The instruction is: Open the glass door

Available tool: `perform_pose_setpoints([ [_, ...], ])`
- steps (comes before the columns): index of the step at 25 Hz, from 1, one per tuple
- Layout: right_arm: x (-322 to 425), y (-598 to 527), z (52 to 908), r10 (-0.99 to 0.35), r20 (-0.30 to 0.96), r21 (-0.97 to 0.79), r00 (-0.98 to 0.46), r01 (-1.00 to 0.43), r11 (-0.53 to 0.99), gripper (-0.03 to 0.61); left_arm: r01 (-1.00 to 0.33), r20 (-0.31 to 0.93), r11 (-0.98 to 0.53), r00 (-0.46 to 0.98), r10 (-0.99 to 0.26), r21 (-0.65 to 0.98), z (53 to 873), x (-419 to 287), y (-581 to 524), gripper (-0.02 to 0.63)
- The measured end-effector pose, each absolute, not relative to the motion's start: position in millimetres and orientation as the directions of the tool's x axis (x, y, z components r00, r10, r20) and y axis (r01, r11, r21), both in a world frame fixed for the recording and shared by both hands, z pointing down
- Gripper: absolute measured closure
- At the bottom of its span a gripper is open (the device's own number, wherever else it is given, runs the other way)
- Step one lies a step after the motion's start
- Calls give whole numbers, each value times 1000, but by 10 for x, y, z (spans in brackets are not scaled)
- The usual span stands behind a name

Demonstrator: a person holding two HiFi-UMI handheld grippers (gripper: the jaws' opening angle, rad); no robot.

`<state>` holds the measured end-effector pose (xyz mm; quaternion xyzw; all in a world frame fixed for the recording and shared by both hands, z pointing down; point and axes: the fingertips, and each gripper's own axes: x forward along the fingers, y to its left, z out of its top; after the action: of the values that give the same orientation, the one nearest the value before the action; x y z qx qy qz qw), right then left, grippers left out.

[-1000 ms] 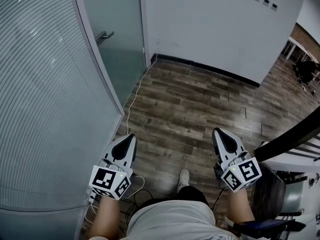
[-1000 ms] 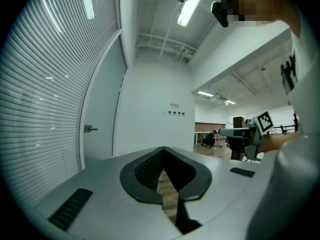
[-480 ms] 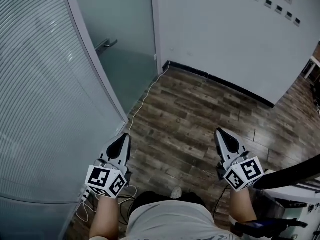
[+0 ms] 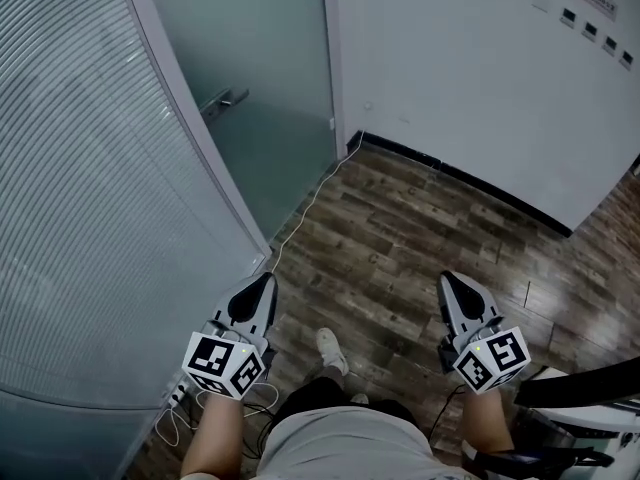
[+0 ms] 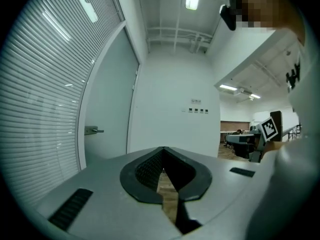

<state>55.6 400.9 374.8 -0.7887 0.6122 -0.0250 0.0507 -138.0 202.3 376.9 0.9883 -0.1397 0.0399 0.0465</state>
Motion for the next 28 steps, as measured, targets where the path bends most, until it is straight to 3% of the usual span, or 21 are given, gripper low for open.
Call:
perform_pose_setpoints([
  [11,1255,2936,3672,-978,-16,-64,207,-976,-206,577,-298,43,-950,954,-295,90,3754,-647,1046,614],
  [28,1886,922,3661,-993,-52,-119,106,-988,-99,577,-382,59,-921,924,-378,76,3654,-175,-780,614],
])
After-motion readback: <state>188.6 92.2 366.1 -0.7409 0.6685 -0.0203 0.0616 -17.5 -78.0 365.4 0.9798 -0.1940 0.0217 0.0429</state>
